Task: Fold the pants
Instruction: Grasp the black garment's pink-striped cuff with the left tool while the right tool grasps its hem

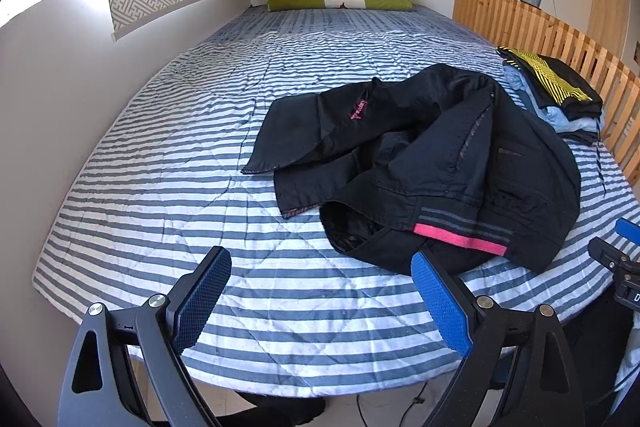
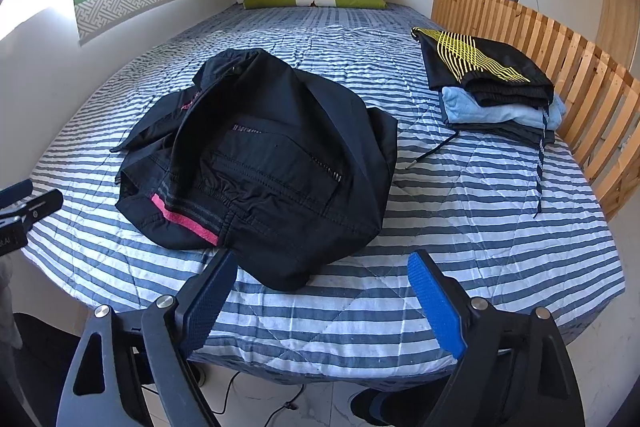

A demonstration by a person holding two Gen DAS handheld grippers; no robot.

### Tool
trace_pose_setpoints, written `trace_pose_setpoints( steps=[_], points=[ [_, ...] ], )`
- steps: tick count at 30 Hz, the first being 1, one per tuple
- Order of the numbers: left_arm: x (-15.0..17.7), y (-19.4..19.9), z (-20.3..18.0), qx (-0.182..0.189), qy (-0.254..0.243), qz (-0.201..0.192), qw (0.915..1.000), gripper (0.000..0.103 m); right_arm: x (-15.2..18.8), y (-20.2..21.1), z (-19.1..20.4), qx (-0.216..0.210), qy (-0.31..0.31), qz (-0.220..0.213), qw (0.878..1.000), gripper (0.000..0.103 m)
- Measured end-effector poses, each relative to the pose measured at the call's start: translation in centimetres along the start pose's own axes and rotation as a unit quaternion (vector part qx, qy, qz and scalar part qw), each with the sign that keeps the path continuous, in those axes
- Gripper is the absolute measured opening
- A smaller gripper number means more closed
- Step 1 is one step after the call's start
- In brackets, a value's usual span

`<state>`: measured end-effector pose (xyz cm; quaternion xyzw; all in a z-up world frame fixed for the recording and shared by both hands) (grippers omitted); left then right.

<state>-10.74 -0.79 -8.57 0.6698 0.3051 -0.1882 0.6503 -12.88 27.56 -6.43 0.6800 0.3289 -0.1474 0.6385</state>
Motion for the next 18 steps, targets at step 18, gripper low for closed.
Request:
trace_pose_setpoints(
  steps=[18],
  points=[
    [-1.9,-12.8,-2.1,-0.016,-0.154,0.068,0.9855,0.086,1.5,-6.2,1.6,-0.015,0.074,0.055,0.996,0.079]
  ],
)
Point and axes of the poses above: each gripper's, at about its wrist camera, not at the fingertips, and y roughly against the way its jaws point, z to its left, x to its underside, the point moved 2 cm from there along -y, roughly the way its jaws point, and after that the axes turned 12 degrees about y, right-handed, at the moved point
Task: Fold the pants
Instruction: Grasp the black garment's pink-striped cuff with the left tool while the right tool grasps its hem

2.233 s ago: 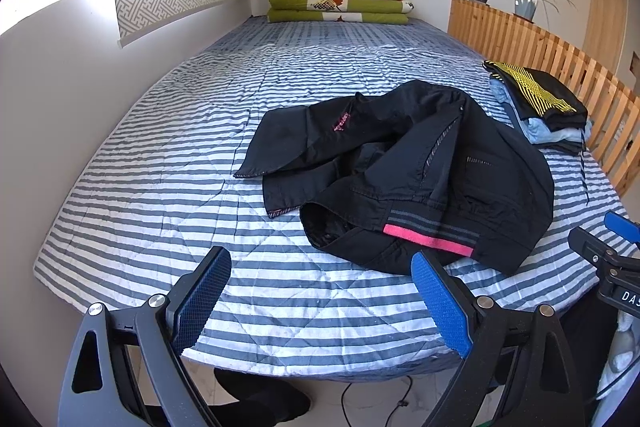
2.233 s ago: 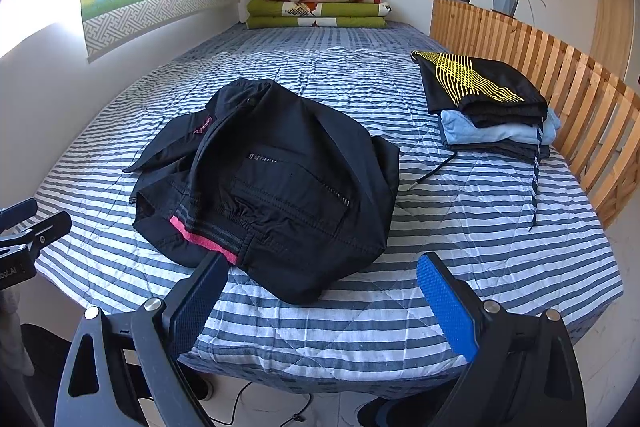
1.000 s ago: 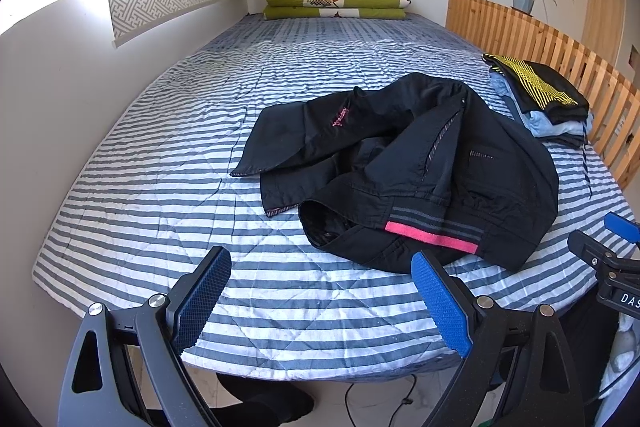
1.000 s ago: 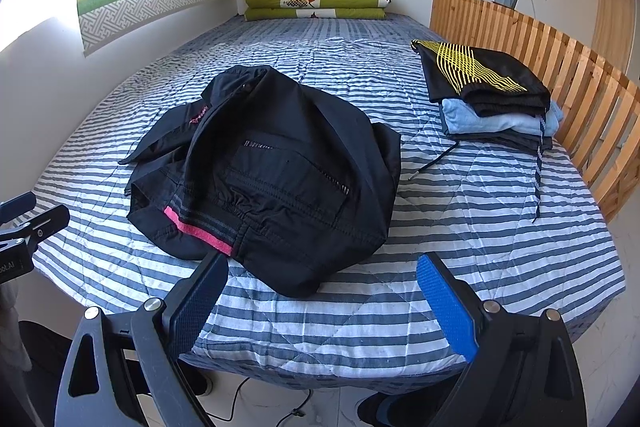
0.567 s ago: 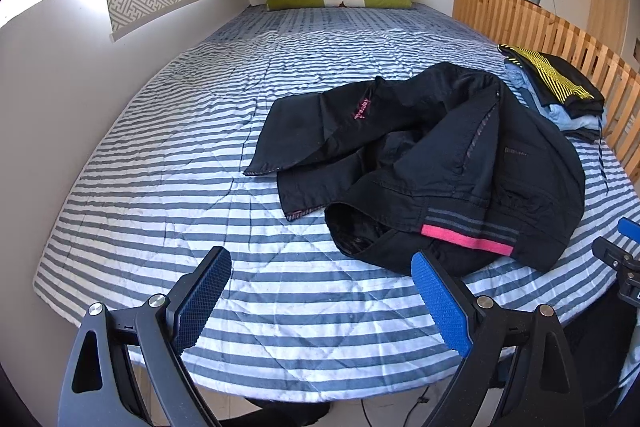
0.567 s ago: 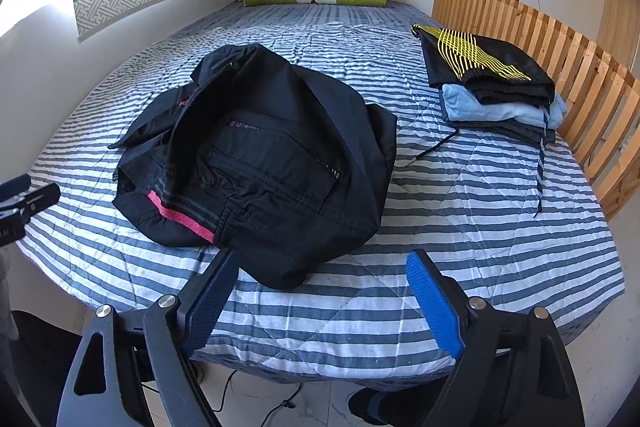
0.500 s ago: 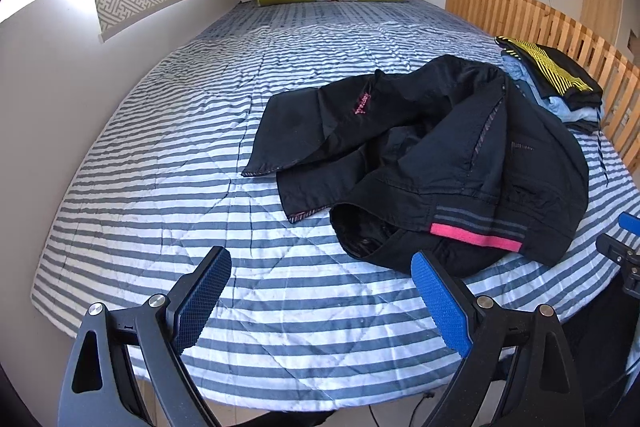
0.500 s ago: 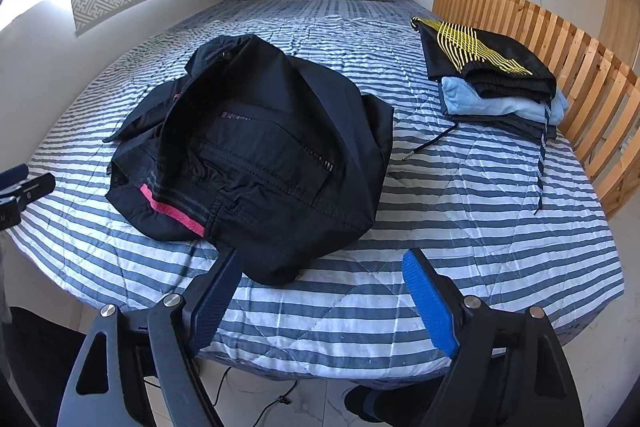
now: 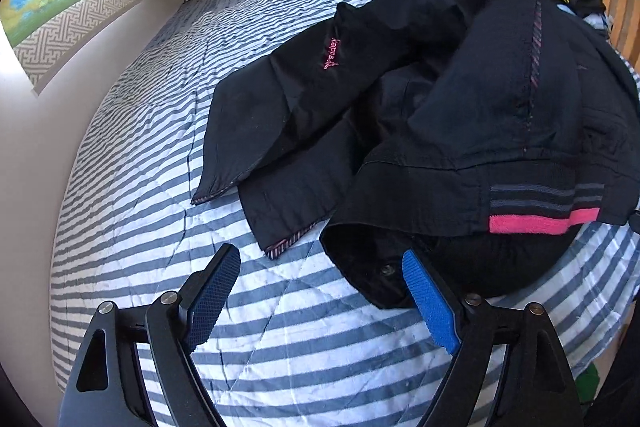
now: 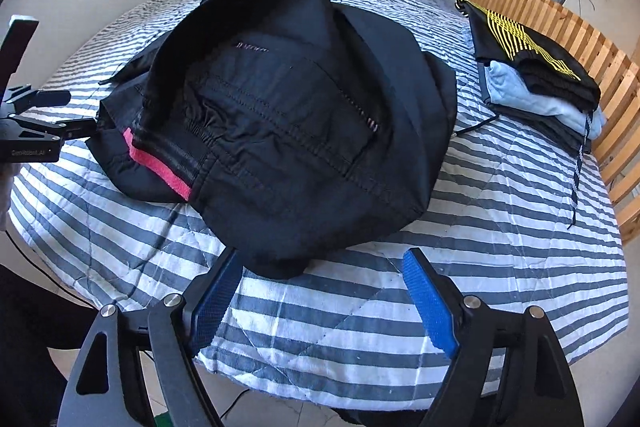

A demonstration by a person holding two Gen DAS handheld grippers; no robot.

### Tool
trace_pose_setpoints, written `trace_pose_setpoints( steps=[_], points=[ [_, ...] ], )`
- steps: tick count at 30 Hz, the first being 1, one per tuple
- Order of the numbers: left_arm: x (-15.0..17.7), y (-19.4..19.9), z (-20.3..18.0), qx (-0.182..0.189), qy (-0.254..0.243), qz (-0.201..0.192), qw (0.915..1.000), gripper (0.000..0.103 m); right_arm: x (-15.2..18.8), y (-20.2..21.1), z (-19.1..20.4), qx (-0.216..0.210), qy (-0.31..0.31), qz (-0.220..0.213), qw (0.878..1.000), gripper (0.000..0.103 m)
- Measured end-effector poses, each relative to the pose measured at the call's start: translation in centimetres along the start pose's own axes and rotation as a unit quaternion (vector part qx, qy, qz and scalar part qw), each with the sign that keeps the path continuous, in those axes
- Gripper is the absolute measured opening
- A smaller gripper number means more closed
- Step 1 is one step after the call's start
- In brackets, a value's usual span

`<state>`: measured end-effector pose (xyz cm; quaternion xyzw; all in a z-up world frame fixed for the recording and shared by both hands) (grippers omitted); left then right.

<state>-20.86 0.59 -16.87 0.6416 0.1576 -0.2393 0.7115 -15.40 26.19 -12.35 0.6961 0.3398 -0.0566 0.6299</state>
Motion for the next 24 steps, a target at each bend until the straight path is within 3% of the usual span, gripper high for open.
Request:
trace_pose_setpoints(
  steps=[3,5,8,11,13,15,18,20,24],
  points=[
    [-1.1,-2.1,-0.5,0.011,0.004,0.017,0.9998,0.074,-0.4,-1.2,0.8,0.008,0.022,0.004,1.0,0.079],
    [-1.9,-3.2,-0.4,0.021,0.02,0.027,0.9992,0.046,-0.7,-1.7,1.3,0.017,0.041,0.004,0.999,0.079],
    [-3.3,-3.9,0.1,0.056,0.059,0.035,0.9961,0.021,-1.0,-2.6,1.7,0.03,0.054,0.008,0.998,0.079],
    [-4.0,-3.5,0.1,0.075,0.072,0.029,0.9942,0.01,-1.8,-2.8,1.3,0.035,0.052,0.002,0.998,0.078],
    [-4.5,-3.1,-0.1,0.077,0.065,0.018,0.9947,0.009,-2.3,-2.4,0.6,0.032,0.035,-0.011,0.999,0.062],
    [-4.5,-2.4,-0.3,0.067,0.054,0.0,0.9963,0.009,-2.9,-2.1,-0.3,0.021,0.019,-0.013,1.0,0.035],
    [-4.2,-1.5,-0.8,0.068,0.035,-0.018,0.997,0.012,-3.9,-1.7,-1.4,0.014,-0.003,-0.022,1.0,0.023],
    [-3.6,-0.8,-1.3,0.073,0.014,-0.02,0.997,0.033,-4.4,-1.5,-1.5,0.021,-0.001,-0.028,0.999,0.02],
    [-2.1,0.7,-3.6,0.078,-0.061,-0.035,0.9945,0.057,-5.1,-1.2,-2.2,0.009,-0.012,-0.035,0.999,0.016]
  ],
)
Point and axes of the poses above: each gripper's, at about its wrist camera, not at the fingertips, and y roughly against the way its jaws point, z to its left, x to its underside, the point moved 2 cm from there along -y, roughly the way its jaws point, and after that the axes turned 12 degrees about y, right-handed, at the moved point
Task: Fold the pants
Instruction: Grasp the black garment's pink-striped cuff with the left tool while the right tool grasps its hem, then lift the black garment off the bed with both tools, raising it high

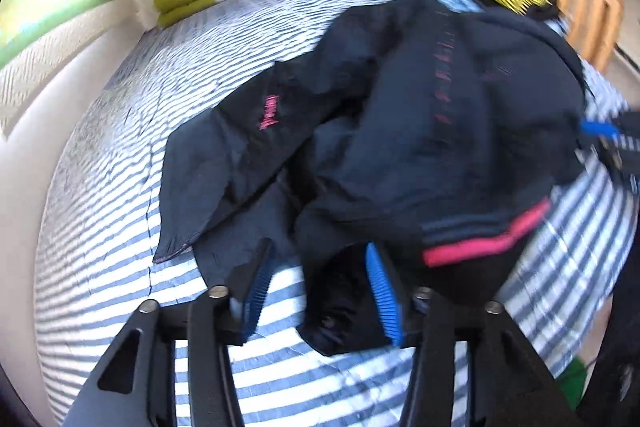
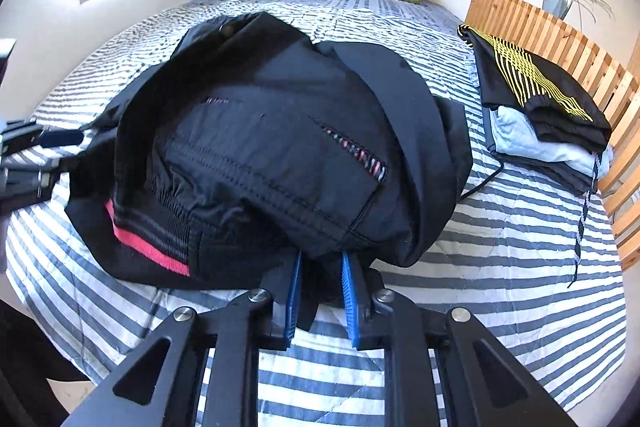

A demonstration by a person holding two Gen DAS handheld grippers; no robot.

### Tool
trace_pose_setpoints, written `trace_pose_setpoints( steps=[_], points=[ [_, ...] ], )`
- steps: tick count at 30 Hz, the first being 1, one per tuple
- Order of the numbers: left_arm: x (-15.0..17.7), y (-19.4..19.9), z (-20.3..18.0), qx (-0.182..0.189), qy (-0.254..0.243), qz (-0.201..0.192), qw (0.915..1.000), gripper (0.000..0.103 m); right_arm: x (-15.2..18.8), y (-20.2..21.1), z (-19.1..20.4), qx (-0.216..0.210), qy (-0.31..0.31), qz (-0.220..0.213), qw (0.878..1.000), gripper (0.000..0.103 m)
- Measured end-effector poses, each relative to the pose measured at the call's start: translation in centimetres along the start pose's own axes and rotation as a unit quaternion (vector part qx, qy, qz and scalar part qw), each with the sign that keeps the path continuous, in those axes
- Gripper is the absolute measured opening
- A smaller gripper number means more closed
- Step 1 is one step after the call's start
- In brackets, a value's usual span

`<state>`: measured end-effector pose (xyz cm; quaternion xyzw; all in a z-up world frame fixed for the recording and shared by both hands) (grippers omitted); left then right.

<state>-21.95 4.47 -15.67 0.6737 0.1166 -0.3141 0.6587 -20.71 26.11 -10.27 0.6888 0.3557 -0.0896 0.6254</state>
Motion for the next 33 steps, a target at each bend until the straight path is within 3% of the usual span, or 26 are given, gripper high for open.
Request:
trace_pose_setpoints(
  steps=[5,9,11,12,14,17,21,22,24,26,28,31,33],
  points=[
    [0.8,-0.7,-4.2,-0.022,-0.107,-0.015,0.9939,0.063,-1.7,0.7,-1.9,-0.021,-0.032,-0.014,0.999,0.015],
    [0.1,-2.6,-5.6,-0.032,-0.123,-0.017,0.9918,0.063,-2.6,1.4,-2.5,-0.031,-0.042,-0.025,0.998,0.015],
    [-0.8,-3.0,-5.5,-0.028,-0.105,-0.023,0.9938,0.062,-2.9,1.5,-2.8,-0.034,-0.046,-0.028,0.998,0.015],
    [-1.6,-2.9,-5.2,-0.021,-0.088,-0.027,0.9955,0.058,-3.0,1.5,-3.0,-0.036,-0.048,-0.029,0.998,0.015],
    [-3.5,-2.3,-5.0,-0.008,-0.054,-0.039,0.9978,0.032,-3.2,1.5,-3.5,-0.039,-0.052,-0.033,0.997,0.015],
    [-6.9,-0.8,-3.6,0.013,-0.003,-0.058,0.9982,0.008,-3.6,1.9,-3.8,-0.041,-0.05,-0.043,0.997,0.015],
    [-9.7,1.0,-2.0,0.032,0.001,-0.063,0.9975,0.006,-3.8,1.9,-4.4,-0.049,-0.054,-0.052,0.996,0.014],
    [-9.9,1.5,-1.6,0.033,-0.002,-0.062,0.9976,0.007,-3.9,1.8,-4.6,-0.055,-0.059,-0.052,0.995,0.013],
    [-8.9,2.6,-1.7,0.036,-0.023,-0.059,0.9973,0.021,-4.3,1.7,-5.0,-0.071,-0.073,-0.051,0.994,0.012],
    [-7.4,3.2,-2.7,0.037,-0.061,-0.053,0.9961,0.058,-5.1,1.6,-5.9,-0.093,-0.092,-0.052,0.99,0.011],
    [-5.7,2.7,-4.2,0.031,-0.102,-0.047,0.9932,0.069,-6.2,1.9,-6.8,-0.103,-0.111,-0.062,0.987,0.01],
    [-2.7,2.0,-7.1,0.006,-0.143,-0.043,0.9888,0.074,-8.3,2.2,-7.9,-0.114,-0.122,-0.078,0.983,0.006],
    [-2.6,1.0,-8.1,-0.01,-0.149,-0.048,0.9877,0.076,-9.7,2.3,-8.4,-0.118,-0.123,-0.084,0.982,0.005]
  ],
)
Point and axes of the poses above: each gripper's, at about its wrist camera, not at the fingertips, and y roughly against the way its jaws point, z to its left, x to its underside, the point moved 2 cm from there along -y, roughly the way its jaws point, and after that the axes turned 12 degrees about y, right-handed, at the moved point
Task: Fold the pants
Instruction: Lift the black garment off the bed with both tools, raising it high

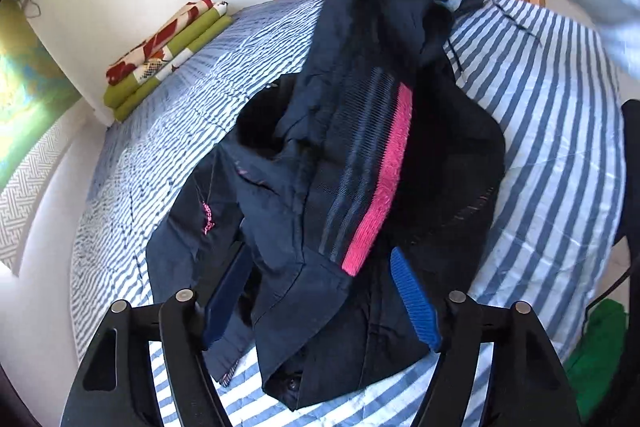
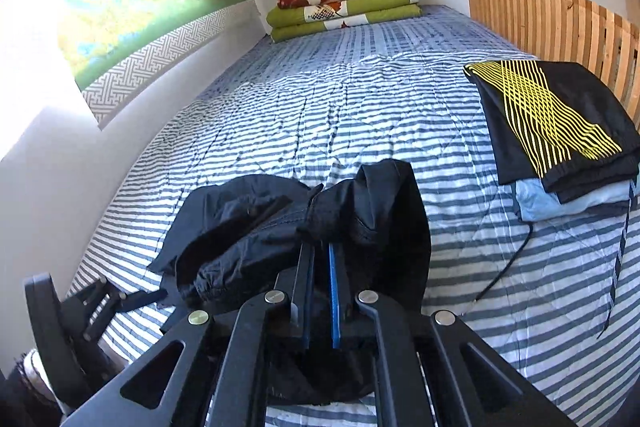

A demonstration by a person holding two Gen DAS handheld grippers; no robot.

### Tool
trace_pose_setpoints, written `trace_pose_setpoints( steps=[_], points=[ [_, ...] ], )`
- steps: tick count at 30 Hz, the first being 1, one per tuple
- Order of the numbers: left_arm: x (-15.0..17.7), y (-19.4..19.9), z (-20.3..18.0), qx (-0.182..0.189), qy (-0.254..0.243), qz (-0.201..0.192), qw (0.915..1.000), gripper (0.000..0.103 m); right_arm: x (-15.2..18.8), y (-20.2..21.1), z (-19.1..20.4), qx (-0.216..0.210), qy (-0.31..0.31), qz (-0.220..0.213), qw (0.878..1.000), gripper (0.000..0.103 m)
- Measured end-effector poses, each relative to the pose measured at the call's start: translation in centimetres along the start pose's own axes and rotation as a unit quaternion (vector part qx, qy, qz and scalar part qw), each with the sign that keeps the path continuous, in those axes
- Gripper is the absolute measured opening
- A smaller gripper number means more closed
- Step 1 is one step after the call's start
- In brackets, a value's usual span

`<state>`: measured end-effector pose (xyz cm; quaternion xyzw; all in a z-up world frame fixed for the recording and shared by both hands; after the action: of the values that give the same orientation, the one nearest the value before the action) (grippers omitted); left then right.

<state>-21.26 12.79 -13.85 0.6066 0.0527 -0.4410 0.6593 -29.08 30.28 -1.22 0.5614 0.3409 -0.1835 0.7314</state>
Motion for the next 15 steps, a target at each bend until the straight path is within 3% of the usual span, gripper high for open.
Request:
trace_pose_setpoints(
  steps=[4,5,7,12,13,14,15],
  points=[
    [-2.0,-2.0,0.1,-0.028,0.01,-0.015,0.9995,0.075,-2.7,-0.4,0.1,-0.008,0.004,-0.011,1.0,0.004],
    [-2.7,-2.5,0.5,-0.027,0.021,-0.015,0.9993,0.07,-3.2,-0.6,0.1,-0.008,0.005,-0.011,1.0,0.004],
    [-3.9,-2.9,1.9,-0.002,0.054,-0.008,0.9985,0.052,-4.0,-1.4,0.0,-0.007,0.006,-0.009,1.0,0.004],
    [-7.2,-2.5,7.0,0.03,0.125,-0.016,0.9916,0.043,-5.5,-2.8,-1.2,0.003,0.012,-0.006,1.0,0.008],
    [-7.9,-2.4,8.0,0.027,0.132,-0.019,0.9907,0.034,-5.5,-2.8,-1.4,0.007,0.012,-0.006,1.0,0.008],
    [-8.3,-2.3,9.0,0.025,0.142,-0.019,0.9894,0.017,-5.4,-2.4,-1.5,0.014,0.014,-0.007,1.0,0.012],
    [-8.7,-2.4,10.0,0.022,0.156,-0.016,0.9874,0.009,-5.3,-2.1,-1.6,0.022,0.015,-0.011,1.0,0.025]
  ],
)
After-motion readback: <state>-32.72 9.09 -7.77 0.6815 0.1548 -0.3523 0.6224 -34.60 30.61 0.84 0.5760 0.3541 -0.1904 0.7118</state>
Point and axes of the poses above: each gripper's, at about its wrist camera, not at the fingertips, and y roughly against the way its jaws point, z to its left, x to its underside, the point moved 2 cm from there along -y, roughly the way its jaws point, and after that the axes turned 12 degrees about y, right-handed, at the moved point
